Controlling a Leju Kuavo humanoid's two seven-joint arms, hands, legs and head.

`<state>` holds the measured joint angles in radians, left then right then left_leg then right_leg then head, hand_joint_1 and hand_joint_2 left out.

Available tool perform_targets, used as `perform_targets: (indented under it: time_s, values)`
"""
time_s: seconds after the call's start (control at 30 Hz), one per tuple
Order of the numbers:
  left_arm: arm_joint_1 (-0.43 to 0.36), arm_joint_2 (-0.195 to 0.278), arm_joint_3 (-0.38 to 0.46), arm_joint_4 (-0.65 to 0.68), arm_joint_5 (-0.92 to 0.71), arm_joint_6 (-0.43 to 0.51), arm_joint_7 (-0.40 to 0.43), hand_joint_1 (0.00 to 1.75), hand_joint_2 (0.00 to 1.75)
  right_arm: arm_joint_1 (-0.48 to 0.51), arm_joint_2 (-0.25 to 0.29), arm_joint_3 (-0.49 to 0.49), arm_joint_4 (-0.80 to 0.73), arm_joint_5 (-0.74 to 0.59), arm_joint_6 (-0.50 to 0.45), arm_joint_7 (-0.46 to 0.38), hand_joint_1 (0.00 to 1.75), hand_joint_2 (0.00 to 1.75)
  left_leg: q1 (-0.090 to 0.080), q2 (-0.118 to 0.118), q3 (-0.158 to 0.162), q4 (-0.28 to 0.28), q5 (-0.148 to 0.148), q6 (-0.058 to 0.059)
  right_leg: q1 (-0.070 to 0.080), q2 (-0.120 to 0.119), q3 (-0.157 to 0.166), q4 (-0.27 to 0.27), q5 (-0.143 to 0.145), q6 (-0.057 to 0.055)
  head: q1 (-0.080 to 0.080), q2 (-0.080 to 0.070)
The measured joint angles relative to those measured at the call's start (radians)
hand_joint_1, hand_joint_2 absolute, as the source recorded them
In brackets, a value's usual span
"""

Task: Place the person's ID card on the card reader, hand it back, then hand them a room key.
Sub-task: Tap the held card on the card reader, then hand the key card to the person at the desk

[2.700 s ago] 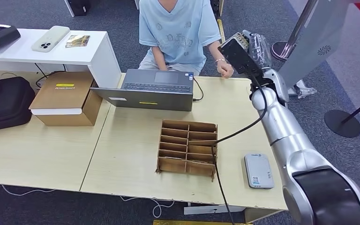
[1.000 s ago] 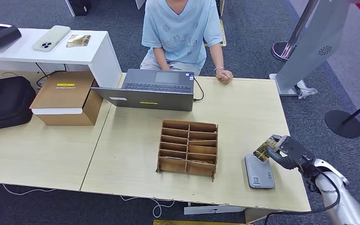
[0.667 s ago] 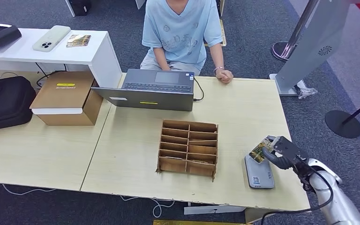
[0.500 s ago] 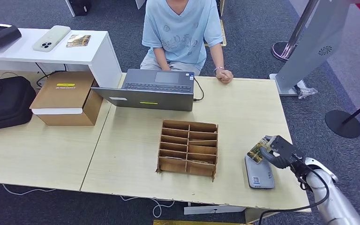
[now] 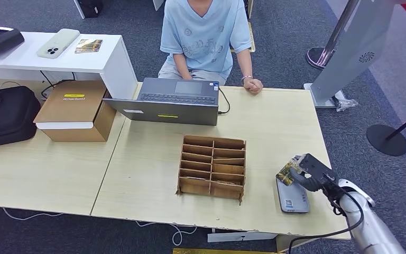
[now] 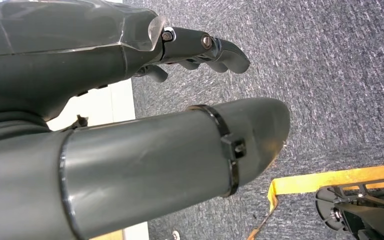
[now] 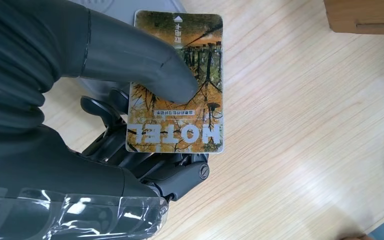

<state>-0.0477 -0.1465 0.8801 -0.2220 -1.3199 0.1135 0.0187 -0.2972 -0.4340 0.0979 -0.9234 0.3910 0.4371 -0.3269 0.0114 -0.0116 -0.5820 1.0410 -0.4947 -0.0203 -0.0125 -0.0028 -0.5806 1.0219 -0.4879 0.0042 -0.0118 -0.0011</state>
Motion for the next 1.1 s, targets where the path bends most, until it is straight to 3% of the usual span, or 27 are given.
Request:
perform_targets:
  time_s: [0.5, 1.1]
  values:
    - [-0.001, 0.001, 0.001, 0.0, 0.003, -0.011, 0.001, 0.0, 0.0, -0.018, 0.012, -0.001, 0.012, 0.036, 0.01, 0.017, 1.75, 1.75, 0.0, 0.0, 0.0, 0.0, 0.0, 0.0, 0.0, 0.0, 0.0, 0.0, 0.0, 0.0, 0.0, 0.0]
    - [-0.001, 0.001, 0.018, 0.0, 0.013, -0.006, -0.001, 0.0, 0.0, -0.01, 0.018, -0.033, 0.012, -0.001, 0.041, -0.04, 1.75, 1.75, 0.0, 0.0, 0.0, 0.0, 0.0, 0.0, 0.0, 0.0, 0.0, 0.0, 0.0, 0.0, 0.0, 0.0]
